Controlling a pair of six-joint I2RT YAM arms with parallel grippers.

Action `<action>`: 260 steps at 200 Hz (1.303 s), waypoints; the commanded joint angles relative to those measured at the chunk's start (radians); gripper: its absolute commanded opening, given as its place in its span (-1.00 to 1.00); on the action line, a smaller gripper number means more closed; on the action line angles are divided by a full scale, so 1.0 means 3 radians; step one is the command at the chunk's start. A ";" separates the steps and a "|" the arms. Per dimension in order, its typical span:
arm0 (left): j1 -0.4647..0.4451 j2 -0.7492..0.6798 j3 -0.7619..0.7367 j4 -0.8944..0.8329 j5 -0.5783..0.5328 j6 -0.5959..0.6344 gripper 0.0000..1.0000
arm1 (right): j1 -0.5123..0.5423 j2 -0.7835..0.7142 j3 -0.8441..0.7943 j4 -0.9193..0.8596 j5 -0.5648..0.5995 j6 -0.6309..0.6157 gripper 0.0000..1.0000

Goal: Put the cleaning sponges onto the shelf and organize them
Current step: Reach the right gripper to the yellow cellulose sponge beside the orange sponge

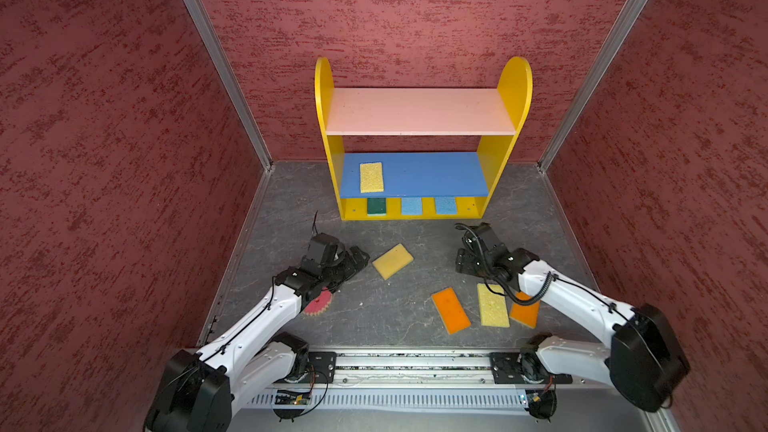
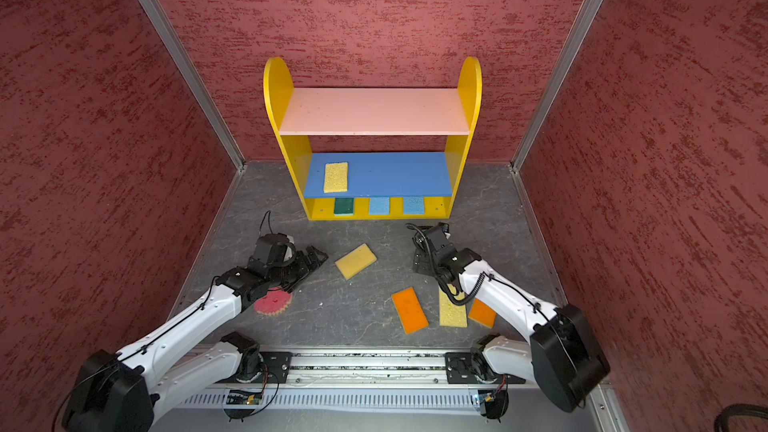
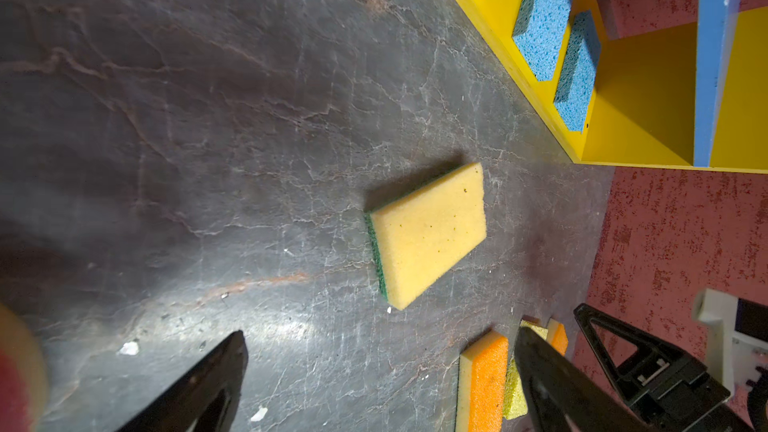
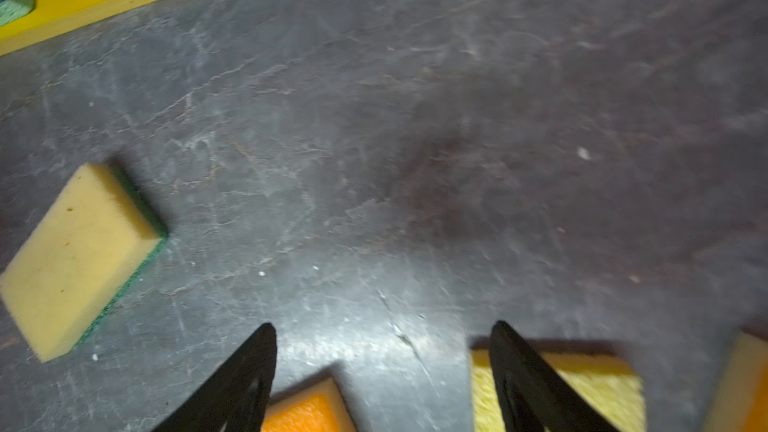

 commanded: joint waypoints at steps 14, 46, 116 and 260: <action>-0.0023 0.0105 0.0081 0.0242 0.0140 0.0079 0.99 | -0.0252 -0.0326 -0.0337 -0.0439 0.0145 0.0388 0.96; -0.0035 0.0099 0.0047 0.0224 0.0157 0.0090 1.00 | -0.0334 -0.0366 -0.0645 -0.0237 -0.0086 0.0483 0.94; -0.0040 -0.0074 -0.0040 0.0185 0.0117 0.0053 1.00 | -0.0233 0.0333 -0.0550 0.0814 -0.0668 0.0488 0.71; -0.0194 -0.0119 0.0136 -0.0050 -0.0029 -0.0017 0.99 | 0.0260 0.1183 0.0561 0.1287 -0.0534 0.0000 0.97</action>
